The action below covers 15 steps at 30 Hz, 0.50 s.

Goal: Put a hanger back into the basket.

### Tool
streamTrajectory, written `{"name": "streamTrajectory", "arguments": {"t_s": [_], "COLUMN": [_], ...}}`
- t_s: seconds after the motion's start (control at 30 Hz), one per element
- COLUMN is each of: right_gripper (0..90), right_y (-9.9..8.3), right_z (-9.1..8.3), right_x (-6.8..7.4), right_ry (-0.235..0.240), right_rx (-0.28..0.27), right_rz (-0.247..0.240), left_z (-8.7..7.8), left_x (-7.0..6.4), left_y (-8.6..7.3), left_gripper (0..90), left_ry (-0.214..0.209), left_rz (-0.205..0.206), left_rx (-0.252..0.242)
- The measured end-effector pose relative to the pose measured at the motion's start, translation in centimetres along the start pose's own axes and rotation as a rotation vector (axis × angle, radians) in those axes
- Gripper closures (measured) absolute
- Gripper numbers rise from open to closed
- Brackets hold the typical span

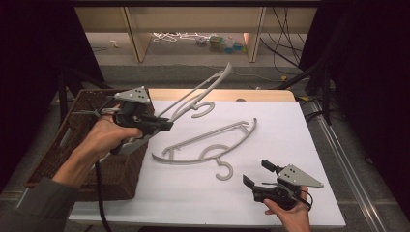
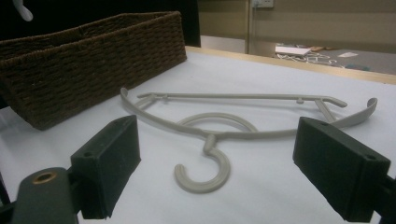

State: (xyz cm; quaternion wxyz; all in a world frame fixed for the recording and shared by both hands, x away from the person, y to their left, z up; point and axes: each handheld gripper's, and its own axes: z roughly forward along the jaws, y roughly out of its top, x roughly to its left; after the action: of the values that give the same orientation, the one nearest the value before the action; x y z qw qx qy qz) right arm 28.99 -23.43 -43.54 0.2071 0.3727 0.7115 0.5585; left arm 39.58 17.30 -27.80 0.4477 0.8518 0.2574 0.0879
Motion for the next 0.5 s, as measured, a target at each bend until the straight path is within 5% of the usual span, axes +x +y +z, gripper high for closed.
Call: {"name": "streamTrajectory", "arguments": {"t_s": [0.5], "right_gripper": [15.7], "right_y": [0.0], "right_z": [0.0], "right_x": [0.1], "right_ry": [0.005], "right_rx": [0.009], "right_rz": [0.002], "left_z": [-6.5], "left_x": [3.1], "left_y": [-5.0], "left_gripper": [81.6], "left_ry": [0.151], "left_rz": [-0.058], "left_rx": [0.018]}}
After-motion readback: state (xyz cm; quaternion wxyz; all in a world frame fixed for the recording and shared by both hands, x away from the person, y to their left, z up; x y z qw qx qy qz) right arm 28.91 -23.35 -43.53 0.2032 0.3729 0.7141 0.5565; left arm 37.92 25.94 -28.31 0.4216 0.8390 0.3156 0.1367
